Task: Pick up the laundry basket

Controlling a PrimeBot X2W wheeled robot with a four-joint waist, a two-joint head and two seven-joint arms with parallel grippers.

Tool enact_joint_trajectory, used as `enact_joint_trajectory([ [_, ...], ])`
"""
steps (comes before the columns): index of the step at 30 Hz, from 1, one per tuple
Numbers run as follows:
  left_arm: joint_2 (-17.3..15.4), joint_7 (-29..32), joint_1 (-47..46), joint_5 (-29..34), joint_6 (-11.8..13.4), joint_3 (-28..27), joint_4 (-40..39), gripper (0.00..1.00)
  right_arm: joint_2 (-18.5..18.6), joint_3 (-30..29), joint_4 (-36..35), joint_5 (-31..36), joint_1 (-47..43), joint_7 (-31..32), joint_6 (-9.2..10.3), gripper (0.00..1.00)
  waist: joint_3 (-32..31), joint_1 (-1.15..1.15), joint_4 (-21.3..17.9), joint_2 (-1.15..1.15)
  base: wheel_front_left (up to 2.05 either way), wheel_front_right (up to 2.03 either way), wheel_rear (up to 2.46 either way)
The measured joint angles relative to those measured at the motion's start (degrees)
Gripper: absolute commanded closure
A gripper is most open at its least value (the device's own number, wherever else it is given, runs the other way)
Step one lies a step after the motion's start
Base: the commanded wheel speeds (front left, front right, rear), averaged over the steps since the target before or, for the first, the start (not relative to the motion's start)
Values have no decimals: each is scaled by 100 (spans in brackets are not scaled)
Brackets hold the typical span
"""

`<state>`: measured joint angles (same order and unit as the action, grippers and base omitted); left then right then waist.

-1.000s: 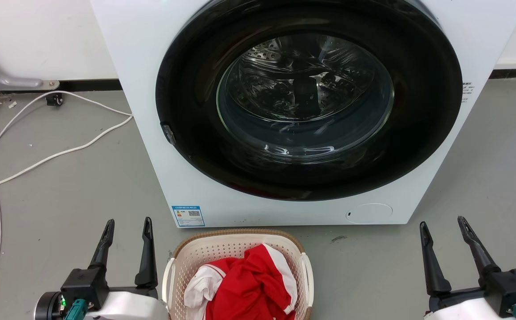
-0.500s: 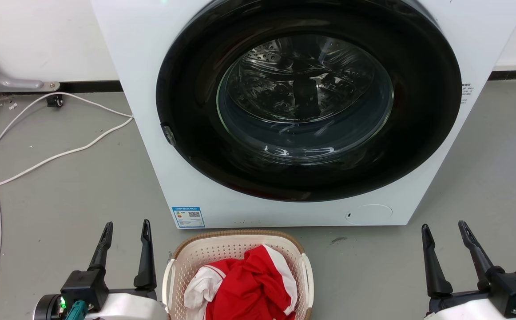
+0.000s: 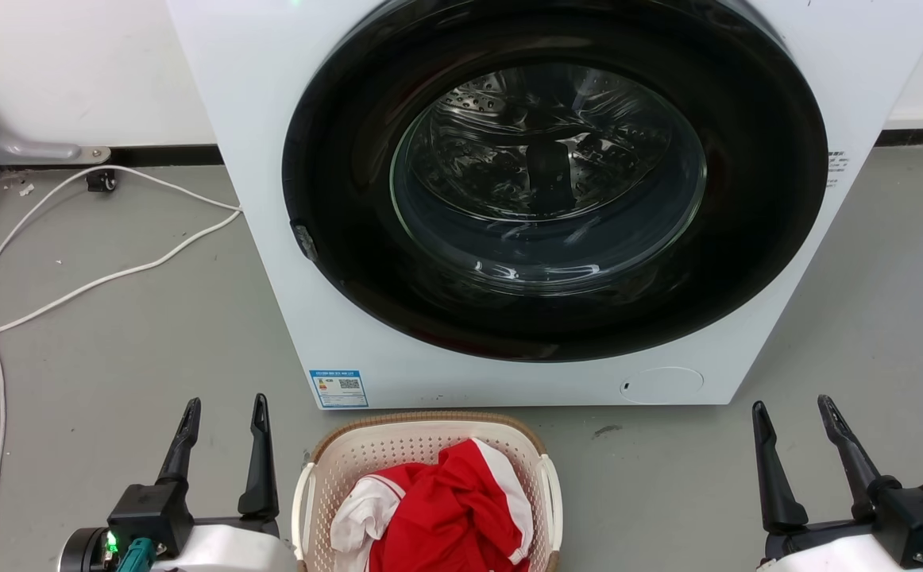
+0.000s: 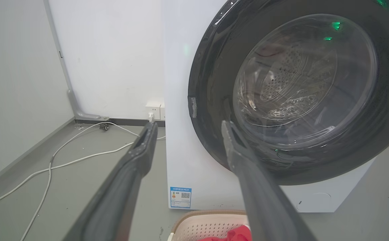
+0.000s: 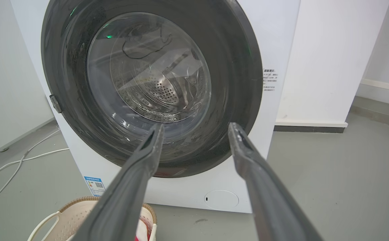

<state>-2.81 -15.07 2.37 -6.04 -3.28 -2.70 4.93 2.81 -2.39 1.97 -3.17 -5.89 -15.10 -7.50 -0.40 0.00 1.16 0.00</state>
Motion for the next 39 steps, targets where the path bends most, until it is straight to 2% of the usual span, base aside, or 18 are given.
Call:
enact_joint_trajectory([
  [7,-1,0,-21,-127,-3,-125,190,0,1,31,26,-23,35,0,0,0,60,0,3,0,0,0,0],
  [12,-2,0,-319,-31,-129,-299,557,0,3,170,336,-16,339,0,0,0,193,0,17,0,0,0,0],
  [16,-90,-1,-714,36,-229,-436,1036,0,4,479,858,176,729,0,0,0,409,0,40,0,0,0,0],
  [26,-561,0,-1951,21,-377,-532,2514,0,4,1104,2205,606,2006,1,-2,0,1208,1,47,0,0,0,0],
  [34,-829,-1,-2809,-143,-411,-105,3820,0,3,1550,3733,628,2975,-1,-2,0,1811,1,2,0,0,0,0],
  [39,-904,-1,-3225,-289,-420,267,4547,0,3,2002,4803,386,3549,0,-2,0,2131,1,-32,0,0,0,0],
])
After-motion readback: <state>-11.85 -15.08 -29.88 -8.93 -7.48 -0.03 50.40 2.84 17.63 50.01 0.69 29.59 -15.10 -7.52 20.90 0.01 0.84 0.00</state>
